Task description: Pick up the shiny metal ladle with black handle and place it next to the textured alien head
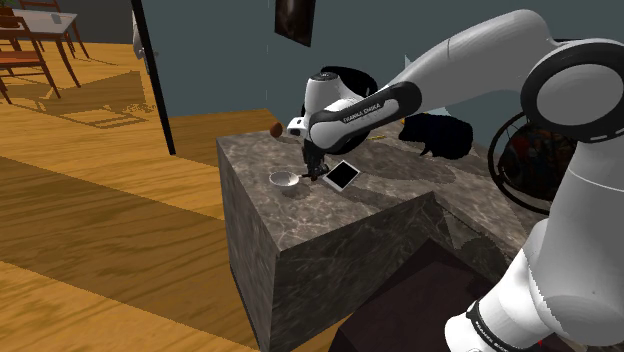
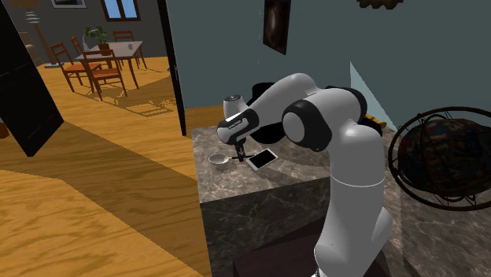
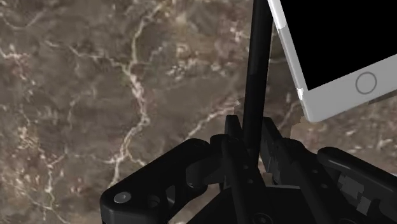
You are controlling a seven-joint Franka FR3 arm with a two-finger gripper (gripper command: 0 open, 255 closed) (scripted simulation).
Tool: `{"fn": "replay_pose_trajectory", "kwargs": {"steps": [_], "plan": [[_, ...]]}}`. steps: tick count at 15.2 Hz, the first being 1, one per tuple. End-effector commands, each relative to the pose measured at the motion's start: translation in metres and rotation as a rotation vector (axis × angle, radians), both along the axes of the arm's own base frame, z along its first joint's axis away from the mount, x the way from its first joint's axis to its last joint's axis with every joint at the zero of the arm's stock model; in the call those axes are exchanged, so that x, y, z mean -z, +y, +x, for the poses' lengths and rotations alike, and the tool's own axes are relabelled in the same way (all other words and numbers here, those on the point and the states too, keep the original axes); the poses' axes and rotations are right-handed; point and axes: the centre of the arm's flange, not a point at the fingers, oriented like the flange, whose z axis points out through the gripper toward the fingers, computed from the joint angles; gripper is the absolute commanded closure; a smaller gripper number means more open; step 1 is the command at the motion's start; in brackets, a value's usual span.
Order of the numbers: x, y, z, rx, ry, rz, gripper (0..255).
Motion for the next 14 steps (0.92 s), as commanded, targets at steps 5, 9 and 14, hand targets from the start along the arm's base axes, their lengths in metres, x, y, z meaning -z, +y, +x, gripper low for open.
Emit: {"fn": "replay_pose_trajectory", "kwargs": {"steps": [5,9,14], "plan": [[-0.010,-0.001,0.000,0.001,0.001,0.000,255],[-0.031,-0.001,0.000,0.001,0.001,0.000,255],[-0.057,-0.001,0.000,0.001,0.001,0.000,255]]}}
